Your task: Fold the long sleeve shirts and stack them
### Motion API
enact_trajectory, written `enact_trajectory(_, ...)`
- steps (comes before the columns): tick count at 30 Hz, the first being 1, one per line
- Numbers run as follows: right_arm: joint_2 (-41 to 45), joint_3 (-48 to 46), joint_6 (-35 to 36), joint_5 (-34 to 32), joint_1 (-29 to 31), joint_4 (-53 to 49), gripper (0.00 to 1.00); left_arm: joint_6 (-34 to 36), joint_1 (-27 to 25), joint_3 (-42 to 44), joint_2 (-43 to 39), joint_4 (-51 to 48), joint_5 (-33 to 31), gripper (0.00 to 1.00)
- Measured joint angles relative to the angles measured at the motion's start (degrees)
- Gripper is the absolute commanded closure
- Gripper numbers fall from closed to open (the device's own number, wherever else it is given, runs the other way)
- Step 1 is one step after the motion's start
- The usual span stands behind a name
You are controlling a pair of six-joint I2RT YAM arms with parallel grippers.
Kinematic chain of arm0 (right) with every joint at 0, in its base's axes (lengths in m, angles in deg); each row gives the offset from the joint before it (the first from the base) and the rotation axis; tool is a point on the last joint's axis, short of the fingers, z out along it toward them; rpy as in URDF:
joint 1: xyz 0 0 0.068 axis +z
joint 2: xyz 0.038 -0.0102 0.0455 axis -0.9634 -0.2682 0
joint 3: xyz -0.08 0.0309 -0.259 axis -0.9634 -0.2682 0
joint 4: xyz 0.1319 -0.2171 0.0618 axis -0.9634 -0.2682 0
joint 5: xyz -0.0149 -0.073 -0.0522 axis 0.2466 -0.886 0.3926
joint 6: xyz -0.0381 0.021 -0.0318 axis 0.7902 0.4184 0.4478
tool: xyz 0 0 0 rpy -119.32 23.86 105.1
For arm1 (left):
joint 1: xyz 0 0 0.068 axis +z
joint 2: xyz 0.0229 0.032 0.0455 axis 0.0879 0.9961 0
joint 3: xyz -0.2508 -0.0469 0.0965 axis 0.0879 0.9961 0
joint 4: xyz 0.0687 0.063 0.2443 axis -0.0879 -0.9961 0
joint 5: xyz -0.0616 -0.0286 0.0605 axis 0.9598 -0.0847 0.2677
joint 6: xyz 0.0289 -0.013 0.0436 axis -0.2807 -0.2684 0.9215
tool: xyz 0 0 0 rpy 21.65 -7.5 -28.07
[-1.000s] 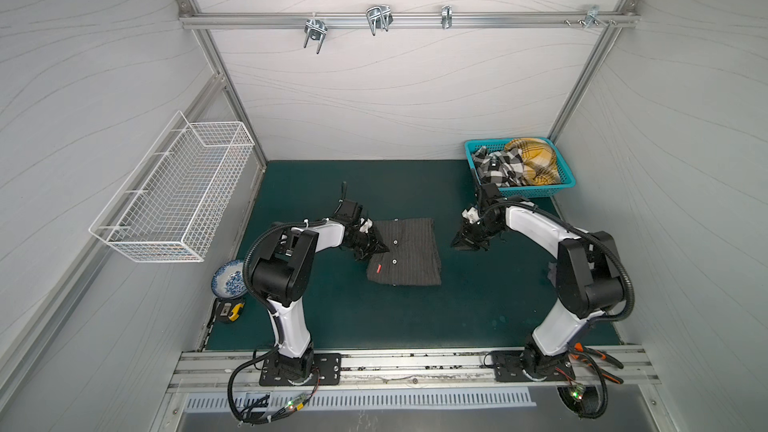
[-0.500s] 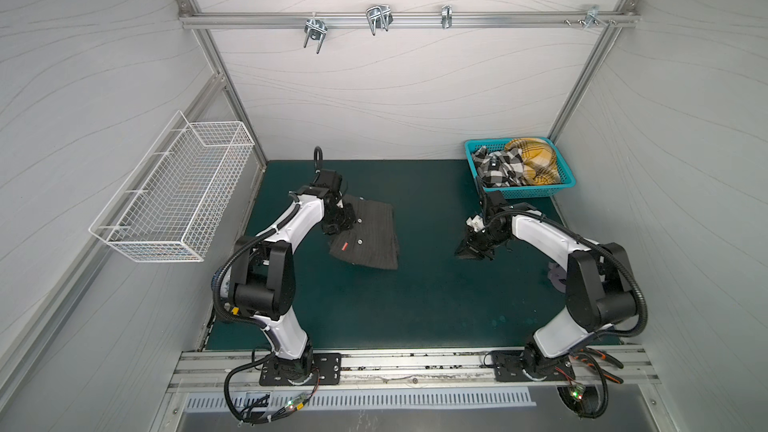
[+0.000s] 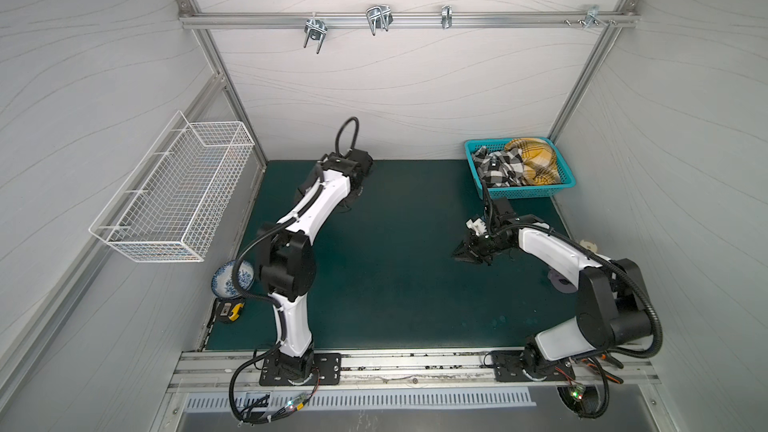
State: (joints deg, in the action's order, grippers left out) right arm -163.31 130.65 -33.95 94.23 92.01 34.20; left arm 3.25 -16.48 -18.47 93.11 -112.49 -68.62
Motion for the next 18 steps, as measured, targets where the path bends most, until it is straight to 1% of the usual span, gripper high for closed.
enact_trajectory(1, 0.63, -0.94, -0.17, 0.33, -0.39, 0.50, 0.81, -2.19, -1.55, 0.02, 3.28, -0.66, -0.31, 1.00)
enact_trajectory(2, 1.18, -1.73, -0.28, 0.46, -0.76, 0.94, 0.80, -3.98, -3.13, -0.02, 6.21, -1.11, -0.46, 0.85)
enact_trajectory(3, 2.05, -2.82, -0.33, 0.66, -1.27, 1.31, 0.79, -6.12, -5.09, -0.52, 9.46, -1.97, -0.20, 0.61)
enact_trajectory(4, 3.06, -3.80, -0.35, 0.70, -1.73, 1.40, 0.76, -8.35, -7.56, -1.92, 13.11, -2.97, 0.26, 0.42)
enact_trajectory(5, 4.15, -4.63, -0.37, 0.70, -2.10, 1.27, 0.73, -10.32, -9.55, -3.82, 15.96, -4.17, 0.87, 0.34)
enact_trajectory(7, 7.15, -5.95, -0.13, 0.61, -2.82, 0.31, 0.64, -14.97, -15.21, -10.12, 21.92, -6.86, 3.43, 0.28)
enact_trajectory(8, 8.81, -6.25, -0.07, 0.52, -3.10, -0.55, 0.61, -16.74, -17.70, -13.07, 23.71, -7.04, 5.14, 0.25)
enact_trajectory(9, 10.78, -6.36, 0.20, 0.26, -3.34, -1.75, 0.57, -18.38, -20.39, -16.02, 24.74, -7.21, 7.10, 0.17)
enact_trajectory(10, 12.92, -6.36, 0.50, -0.02, -3.50, -3.04, 0.55, -20.04, -22.71, -18.53, 24.85, -7.30, 9.64, 0.02)
enact_trajectory(12, 16.79, -6.14, 0.92, -0.55, -3.63, -5.62, 0.53, -21.84, -26.51, -20.76, 22.34, -6.23, 14.67, 0.01)
enact_trajectory(14, 19.89, -5.49, 1.46, -1.29, -3.67, -8.31, 0.53, -23.08, -28.06, -19.52, 16.57, -4.39, 20.48, 0.02)
enact_trajectory(15, 20.87, -5.16, 1.75, -1.57, -3.67, -9.53, 0.54, -23.39, -27.63, -17.51, 12.35, -3.04, 23.32, 0.09)
enact_trajectory(16, 21.40, -4.70, 1.99, -1.88, -3.63, -10.86, 0.55, -23.28, -26.23, -14.47, 7.50, -1.16, 26.12, 0.21)
enact_trajectory(17, 21.42, -4.20, 2.19, -2.29, -3.26, -11.96, 0.55, -23.47, -24.04, -10.86, 2.71, 0.98, 28.79, 0.31)
enact_trajectory(18, 21.18, -3.56, 2.34, -3.06, -2.64, -12.92, 0.56, -22.53, -20.06, -5.84, -3.28, 4.04, 31.93, 0.46)
